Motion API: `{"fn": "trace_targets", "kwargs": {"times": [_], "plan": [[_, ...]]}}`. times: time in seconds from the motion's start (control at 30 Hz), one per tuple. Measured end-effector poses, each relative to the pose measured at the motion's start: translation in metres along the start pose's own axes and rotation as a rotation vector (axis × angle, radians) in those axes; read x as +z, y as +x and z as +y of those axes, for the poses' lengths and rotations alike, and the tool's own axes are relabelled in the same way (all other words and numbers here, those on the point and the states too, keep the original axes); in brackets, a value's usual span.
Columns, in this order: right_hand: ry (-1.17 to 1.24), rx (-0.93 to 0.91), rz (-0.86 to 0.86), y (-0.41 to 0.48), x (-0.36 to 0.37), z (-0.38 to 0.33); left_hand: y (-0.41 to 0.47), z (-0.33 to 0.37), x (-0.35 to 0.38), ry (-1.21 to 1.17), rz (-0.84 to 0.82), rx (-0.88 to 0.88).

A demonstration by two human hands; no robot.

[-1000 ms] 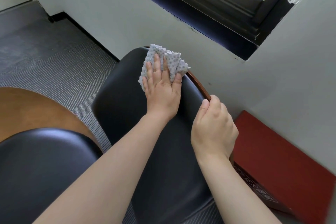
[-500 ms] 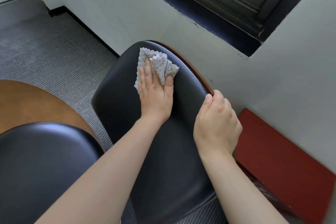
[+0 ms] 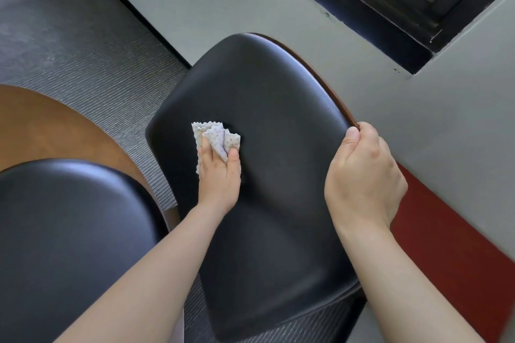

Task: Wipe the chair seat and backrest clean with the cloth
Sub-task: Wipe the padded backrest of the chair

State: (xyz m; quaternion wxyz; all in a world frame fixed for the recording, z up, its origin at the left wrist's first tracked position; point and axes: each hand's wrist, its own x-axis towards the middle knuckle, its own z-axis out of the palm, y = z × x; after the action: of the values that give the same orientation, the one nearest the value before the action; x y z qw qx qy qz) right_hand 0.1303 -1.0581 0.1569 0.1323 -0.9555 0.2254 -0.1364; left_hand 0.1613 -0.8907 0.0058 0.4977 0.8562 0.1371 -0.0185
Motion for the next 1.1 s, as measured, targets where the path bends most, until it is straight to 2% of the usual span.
{"fn": "trace_targets", "kwargs": {"times": [0.1, 0.4, 0.53, 0.8, 1.1], "plan": [[-0.005, 0.001, 0.009, 0.001, 0.001, 0.001, 0.0, -0.023, -0.003, -0.027, -0.025, -0.081], [-0.017, -0.02, 0.04, 0.002, 0.004, 0.004, -0.032, -0.078, -0.012, -0.056, -0.239, -0.465], [-0.017, -0.022, 0.048, 0.002, 0.004, 0.005, -0.047, -0.113, -0.01, -0.094, -0.262, -0.659], [-0.033, -0.027, 0.054, 0.0, 0.002, 0.004, -0.059, -0.082, -0.045, -0.074, -0.142, -0.536], [-0.011, 0.01, 0.018, 0.001, -0.003, -0.006, -0.072, 0.035, -0.095, -0.081, -0.183, -0.299]]}}
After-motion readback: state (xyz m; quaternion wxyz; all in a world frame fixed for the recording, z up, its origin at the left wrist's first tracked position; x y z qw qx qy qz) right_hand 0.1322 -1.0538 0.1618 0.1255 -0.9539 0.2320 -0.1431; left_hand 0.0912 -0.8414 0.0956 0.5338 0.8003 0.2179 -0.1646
